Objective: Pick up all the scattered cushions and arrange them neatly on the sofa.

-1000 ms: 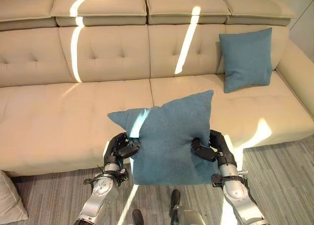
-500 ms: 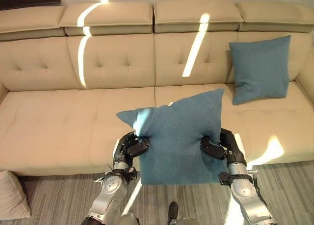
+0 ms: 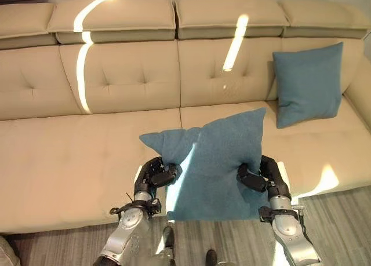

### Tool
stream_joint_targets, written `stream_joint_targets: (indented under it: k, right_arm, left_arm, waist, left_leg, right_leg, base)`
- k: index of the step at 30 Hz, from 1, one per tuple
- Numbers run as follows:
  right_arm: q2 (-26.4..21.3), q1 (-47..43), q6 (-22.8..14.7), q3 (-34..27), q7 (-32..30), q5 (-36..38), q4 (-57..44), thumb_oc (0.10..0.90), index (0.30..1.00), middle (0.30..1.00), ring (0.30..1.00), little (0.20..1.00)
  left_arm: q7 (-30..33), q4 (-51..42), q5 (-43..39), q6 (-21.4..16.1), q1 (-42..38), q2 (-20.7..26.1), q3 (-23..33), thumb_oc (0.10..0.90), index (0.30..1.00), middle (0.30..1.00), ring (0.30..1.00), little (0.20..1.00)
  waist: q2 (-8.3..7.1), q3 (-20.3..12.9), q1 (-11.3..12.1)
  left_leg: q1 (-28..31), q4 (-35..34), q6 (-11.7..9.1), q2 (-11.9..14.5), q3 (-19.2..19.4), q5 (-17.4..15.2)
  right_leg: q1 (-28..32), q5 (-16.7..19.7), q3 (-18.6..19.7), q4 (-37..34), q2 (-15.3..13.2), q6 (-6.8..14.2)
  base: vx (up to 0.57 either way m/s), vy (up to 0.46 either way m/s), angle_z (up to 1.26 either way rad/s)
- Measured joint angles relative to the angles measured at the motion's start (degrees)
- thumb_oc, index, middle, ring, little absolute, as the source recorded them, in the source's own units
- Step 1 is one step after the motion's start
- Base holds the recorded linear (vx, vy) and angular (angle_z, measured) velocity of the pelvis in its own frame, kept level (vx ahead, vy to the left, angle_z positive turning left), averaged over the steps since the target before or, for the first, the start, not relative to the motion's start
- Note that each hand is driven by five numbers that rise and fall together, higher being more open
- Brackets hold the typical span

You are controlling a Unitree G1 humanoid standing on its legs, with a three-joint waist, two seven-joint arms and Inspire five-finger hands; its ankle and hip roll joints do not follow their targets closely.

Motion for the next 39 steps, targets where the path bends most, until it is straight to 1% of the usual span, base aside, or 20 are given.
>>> stream_joint_targets:
  k: [1,2,4,5,6,8,10,11,12,13,16,17,19,20,22,24,26,31,33,39]
  right_arm:
    - [0.3,0.5,0.0,0.5,0.1,-0.1,0.0,0.400,0.300,0.300,0.300,0.300]
    - [0.4,0.0,0.0,0.5,0.1,-0.1,0.0,0.400,0.300,0.300,0.300,0.300]
    - [0.7,-0.4,0.0,0.4,0.9,-0.3,0.0,0.400,0.300,0.300,0.300,0.300]
    - [0.7,-0.9,0.0,0.8,1.2,-0.3,0.0,0.400,0.300,0.300,0.300,0.300]
    - [0.7,-1.3,0.0,1.0,1.3,-0.4,0.0,0.400,0.300,0.300,0.300,0.300]
    - [0.7,-1.3,0.0,1.1,1.2,-0.4,0.2,0.400,0.300,0.300,0.300,0.300]
    - [0.6,-0.6,0.0,0.9,1.0,-0.4,0.8,0.400,0.300,0.300,0.300,0.300]
    - [0.7,-0.1,0.0,0.3,1.0,-0.4,1.3,0.400,0.300,0.300,0.300,0.300]
    - [-0.1,-0.9,0.0,0.1,1.0,-0.4,2.4,0.400,0.300,0.300,0.300,0.300]
    - [-0.6,-0.5,0.1,-0.6,1.0,-0.4,2.6,0.400,0.300,0.300,0.300,0.300]
    - [-3.3,-2.3,0.1,-1.9,0.6,-0.4,2.4,0.400,0.300,0.300,0.300,0.300]
    - [-3.5,-2.9,0.1,-2.9,0.3,-0.3,2.3,0.400,0.300,0.300,0.300,0.300]
    - [-3.2,-3.6,0.1,-2.6,0.1,-0.3,2.3,0.400,0.300,0.300,0.300,0.300]
    - [-3.0,-3.7,0.1,-2.5,-0.1,-0.3,2.3,0.400,0.300,0.300,0.300,0.300]
    - [-3.2,-3.1,0.1,-2.5,-0.2,-0.3,2.4,0.400,0.300,0.300,0.300,0.300]
    - [-2.7,-2.9,0.1,-3.5,-0.4,-0.3,2.4,0.400,0.300,0.300,0.300,0.300]
    - [-2.9,-2.9,0.1,-3.1,-0.4,-0.3,2.3,0.400,0.300,0.300,0.300,0.300]
    - [-2.6,-10.1,0.1,0.8,-1.3,-0.1,5.0,0.400,0.300,0.300,0.300,0.300]
    - [-2.4,-17.0,0.1,1.8,-3.0,0.2,9.6,0.400,0.300,0.300,0.300,0.300]
    - [-2.5,-31.2,0.1,4.4,-8.5,1.1,18.7,0.400,0.300,0.300,0.300,0.300]
  left_arm:
    - [0.0,0.1,0.0,-0.1,-0.6,0.6,0.1,0.400,0.300,0.300,0.300,0.300]
    - [0.0,0.1,0.0,-0.2,-1.0,0.9,0.2,0.400,0.300,0.300,0.300,0.300]
    - [0.1,0.2,0.0,-0.1,-0.7,1.5,0.5,0.400,0.300,0.300,0.300,0.300]
    - [0.1,0.5,0.0,-0.2,-0.7,1.3,1.3,0.400,0.300,0.300,0.300,0.300]
    - [0.1,0.6,0.0,-0.1,-0.7,1.3,1.7,0.400,0.300,0.300,0.300,0.300]
    - [0.0,0.6,0.0,-0.1,-0.6,1.2,1.5,0.400,0.300,0.300,0.300,0.300]
    - [0.0,0.7,0.0,-0.1,-0.3,0.9,1.0,0.400,0.300,0.300,0.300,0.300]
    - [0.0,0.6,0.0,-0.1,0.9,-1.4,1.3,0.400,0.300,0.300,0.300,0.300]
    - [0.0,0.7,0.0,-0.1,1.3,-2.6,1.7,0.400,0.300,0.300,0.300,0.300]
    - [0.0,0.7,0.0,-0.1,1.2,-2.9,1.2,0.400,0.300,0.300,0.300,0.300]
    - [-0.4,0.7,-0.1,-0.1,0.6,-4.2,-0.1,0.400,0.300,0.300,0.300,0.300]
    - [-0.7,0.6,-0.1,-0.1,-0.8,-3.9,-0.7,0.400,0.300,0.300,0.300,0.300]
    - [-0.7,0.6,0.0,-0.1,-1.3,-3.8,-0.4,0.400,0.300,0.300,0.300,0.300]
    - [-0.7,0.5,0.0,-0.1,-1.7,-3.3,-0.4,0.400,0.300,0.300,0.300,0.300]
    - [-0.7,0.5,0.3,-0.1,-1.7,-3.1,-0.7,0.400,0.300,0.300,0.300,0.300]
    - [-1.0,0.3,1.9,0.0,-2.2,-3.2,-1.1,0.400,0.300,0.300,0.300,0.300]
    - [-1.0,0.0,2.4,-0.1,-2.2,-3.0,-1.0,0.400,0.300,0.300,0.300,0.300]
    - [0.6,0.0,4.1,-0.1,-5.3,-1.0,2.0,0.400,0.300,0.300,0.300,0.300]
    - [2.9,0.7,4.1,-0.1,-9.4,-1.0,2.0,0.400,0.300,0.300,0.300,0.300]
    - [8.3,8.9,6.2,-1.0,-24.6,-0.8,0.5,0.400,0.300,0.300,0.300,0.300]
  waist:
    - [-0.37,0.3,-0.2]
    - [-0.50,0.4,0.3]
    - [-0.50,0.5,1.4]
    - [-0.58,0.5,1.5]
    - [-0.60,0.5,1.4]
    - [-1.02,0.5,0.9]
    - [-2.54,0.4,0.3]
    - [-1.77,0.2,-0.4]
    - [-0.89,0.1,-0.3]
    - [-1.05,0.1,-0.4]
    - [-1.25,0.0,-0.3]
    - [-1.63,0.3,-0.6]
    - [-1.62,0.3,-0.4]
    - [-1.34,0.2,-0.4]
    - [-0.36,0.1,-2.1]
    - [0.61,0.1,-2.9]
    - [0.53,0.0,-2.7]
    - [0.68,-0.1,-0.1]
    - [0.74,0.0,1.4]
    - [1.54,0.4,2.1]
  left_leg:
    - [2.5,-0.2,0.7,-0.8,-0.6,-1.1]
    - [2.7,-0.1,0.9,-0.8,-0.5,-1.5]
    - [5.0,-1.8,0.5,-0.8,-0.2,-2.2]
    - [5.6,-2.2,-1.1,-0.8,-0.3,-3.4]
    - [5.6,-2.3,-1.3,-0.8,-0.4,-3.8]
    - [6.3,-2.5,-1.3,-1.0,-0.6,-3.5]
    - [8.1,-2.6,-3.0,-1.8,-2.8,-4.7]
    - [8.7,-1.9,-5.2,0.0,-4.7,-5.9]
    - [9.0,-1.6,-6.9,3.0,-5.3,-6.0]
    - [8.7,-0.1,-7.5,4.1,-5.8,-6.0]
    - [4.1,9.2,-9.1,5.6,-5.5,-5.9]
    - [-1.5,15.9,-10.1,5.7,-5.3,-7.5]
    - [-2.3,11.0,-10.0,6.6,-3.5,-7.5]
    - [-1.5,3.3,-10.1,7.4,-2.1,-7.0]
    - [3.4,-3.1,-9.4,7.6,-2.4,-4.4]
    - [5.8,-2.9,-9.0,7.0,-2.0,-2.8]
    - [5.6,-2.8,-8.6,5.3,-1.9,-2.8]
    - [-0.1,-2.8,-7.8,4.3,-2.3,-2.2]
    - [-3.7,-2.8,-7.2,4.1,-2.6,-1.2]
    - [-10.6,-2.8,-7.5,3.9,-4.0,1.1]
  right_leg:
    - [-4.7,-3.4,0.2,9.8,-1.8,0.8]
    - [-7.0,-3.4,0.5,11.8,-2.2,0.9]
    - [-9.4,-3.4,1.0,5.5,-2.4,0.0]
    - [-10.7,-0.8,1.7,-2.0,-2.4,-0.3]
    - [-11.5,2.2,2.2,-7.1,-2.0,0.6]
    - [-11.4,7.6,2.9,-14.4,-1.8,0.3]
    - [-7.6,14.7,2.9,-19.9,-2.0,-1.3]
    - [-4.8,19.1,1.9,-22.5,-0.1,-2.8]
    - [-2.7,19.0,0.1,-23.9,2.8,-5.1]
    - [-1.5,18.1,-1.4,-23.9,3.7,-5.8]
    - [0.0,15.3,-2.8,-23.9,4.9,-7.3]
    - [0.2,14.3,-4.8,-23.9,4.6,-8.9]
    - [0.3,13.6,-5.0,-23.9,5.3,-9.3]
    - [0.2,13.4,-4.7,-23.9,6.2,-9.1]
    - [1.0,12.7,-4.5,-24.0,7.8,-8.5]
    - [0.9,13.4,-3.8,-23.9,8.5,-8.8]
    - [0.4,13.8,-3.1,-23.9,6.8,-8.6]
    - [-5.1,15.1,-2.8,-23.9,5.7,-7.6]
    - [-8.5,16.0,-3.1,-23.9,5.6,-7.8]
    - [-14.8,17.6,-4.2,-23.9,5.3,-7.6]
  base:
    - [0.13,0.060,0.06]
    - [0.17,0.006,0.05]
    - [0.22,-0.139,-0.08]
    - [0.22,-0.156,-0.07]
    - [0.20,-0.184,-0.07]
    - [0.10,-0.134,0.14]
    - [0.20,-0.280,0.59]
    - [0.27,-0.435,0.78]
    - [0.17,-0.314,0.72]
    - [0.08,-0.270,0.65]
    - [0.06,-0.139,0.60]
    - [0.11,-0.012,0.55]
    - [0.16,0.028,0.22]
    - [0.23,0.111,-0.27]
    - [0.22,0.149,-0.29]
    - [0.07,0.102,-0.21]
    - [-0.04,0.054,-0.11]
    - [-0.16,0.024,0.03]
    - [-0.20,0.021,0.13]
    - [-0.10,0.002,0.13]
